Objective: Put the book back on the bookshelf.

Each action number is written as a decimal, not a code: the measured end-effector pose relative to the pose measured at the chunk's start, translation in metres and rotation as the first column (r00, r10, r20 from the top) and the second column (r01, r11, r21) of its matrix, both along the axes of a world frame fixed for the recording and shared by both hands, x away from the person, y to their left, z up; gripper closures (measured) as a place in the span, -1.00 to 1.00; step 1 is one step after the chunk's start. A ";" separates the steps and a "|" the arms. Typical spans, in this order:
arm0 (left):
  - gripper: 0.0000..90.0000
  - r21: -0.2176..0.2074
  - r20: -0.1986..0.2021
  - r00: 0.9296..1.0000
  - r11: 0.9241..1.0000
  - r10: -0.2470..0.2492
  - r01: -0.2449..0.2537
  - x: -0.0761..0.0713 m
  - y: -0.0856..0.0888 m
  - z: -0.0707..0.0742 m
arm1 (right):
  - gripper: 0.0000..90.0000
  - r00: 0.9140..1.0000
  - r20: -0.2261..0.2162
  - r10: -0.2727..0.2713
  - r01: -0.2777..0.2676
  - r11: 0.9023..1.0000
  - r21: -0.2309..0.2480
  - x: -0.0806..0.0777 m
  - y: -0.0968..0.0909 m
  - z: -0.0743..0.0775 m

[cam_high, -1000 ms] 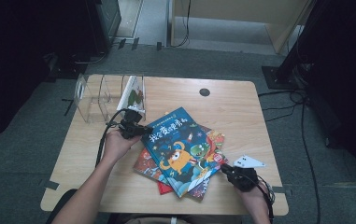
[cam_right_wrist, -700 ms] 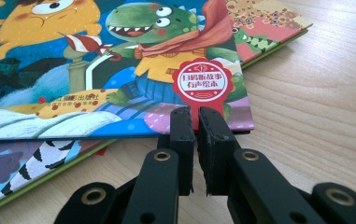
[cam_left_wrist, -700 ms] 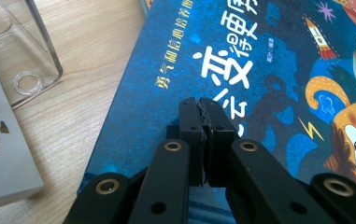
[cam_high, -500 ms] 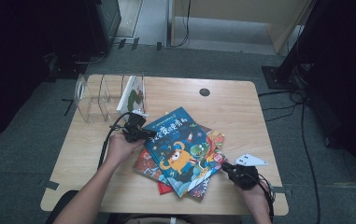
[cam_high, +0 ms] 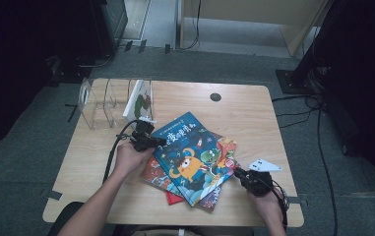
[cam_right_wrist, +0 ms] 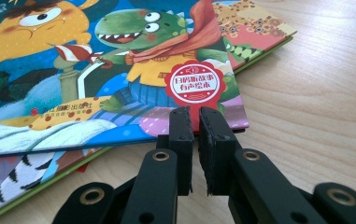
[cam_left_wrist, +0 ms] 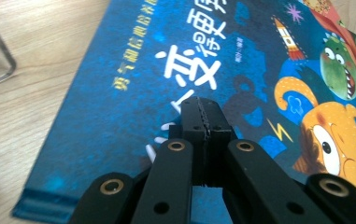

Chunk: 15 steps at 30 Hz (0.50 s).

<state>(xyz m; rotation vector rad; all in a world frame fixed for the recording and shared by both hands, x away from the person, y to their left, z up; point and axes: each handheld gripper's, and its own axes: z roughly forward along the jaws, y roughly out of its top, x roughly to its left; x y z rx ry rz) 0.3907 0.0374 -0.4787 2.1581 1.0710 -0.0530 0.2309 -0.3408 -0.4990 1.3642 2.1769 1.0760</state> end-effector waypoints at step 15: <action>0.91 0.024 0.008 1.000 0.999 0.025 -0.025 -0.004 0.003 0.003 | 0.86 1.000 0.006 -0.015 0.015 1.000 -0.002 0.017 -0.002 0.000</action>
